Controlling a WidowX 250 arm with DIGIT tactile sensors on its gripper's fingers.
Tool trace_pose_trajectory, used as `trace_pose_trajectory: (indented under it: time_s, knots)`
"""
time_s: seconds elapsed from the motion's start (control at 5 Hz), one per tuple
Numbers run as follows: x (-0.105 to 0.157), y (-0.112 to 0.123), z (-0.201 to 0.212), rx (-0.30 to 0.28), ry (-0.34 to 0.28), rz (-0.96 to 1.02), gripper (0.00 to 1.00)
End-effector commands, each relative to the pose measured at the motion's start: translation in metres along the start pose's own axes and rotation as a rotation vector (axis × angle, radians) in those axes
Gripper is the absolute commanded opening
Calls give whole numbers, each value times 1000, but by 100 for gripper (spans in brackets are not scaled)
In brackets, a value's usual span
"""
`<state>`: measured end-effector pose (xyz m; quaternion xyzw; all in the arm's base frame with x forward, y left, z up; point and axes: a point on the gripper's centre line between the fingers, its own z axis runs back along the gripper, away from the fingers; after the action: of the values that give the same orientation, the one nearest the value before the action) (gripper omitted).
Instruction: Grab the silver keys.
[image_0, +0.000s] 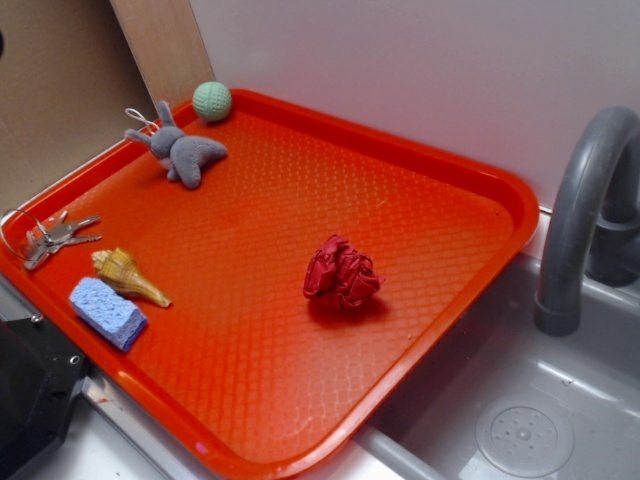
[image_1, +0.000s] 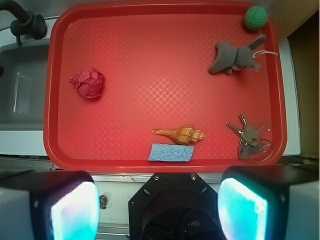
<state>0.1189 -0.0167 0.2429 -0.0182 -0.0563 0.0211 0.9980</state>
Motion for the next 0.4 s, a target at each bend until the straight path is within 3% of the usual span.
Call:
trace_pose_trajectory:
  time_s: [0.0,0.2]
  knots:
    - [0,0,0,0,0,0,100]
    - [38,34,-27,24,-12,158,100]
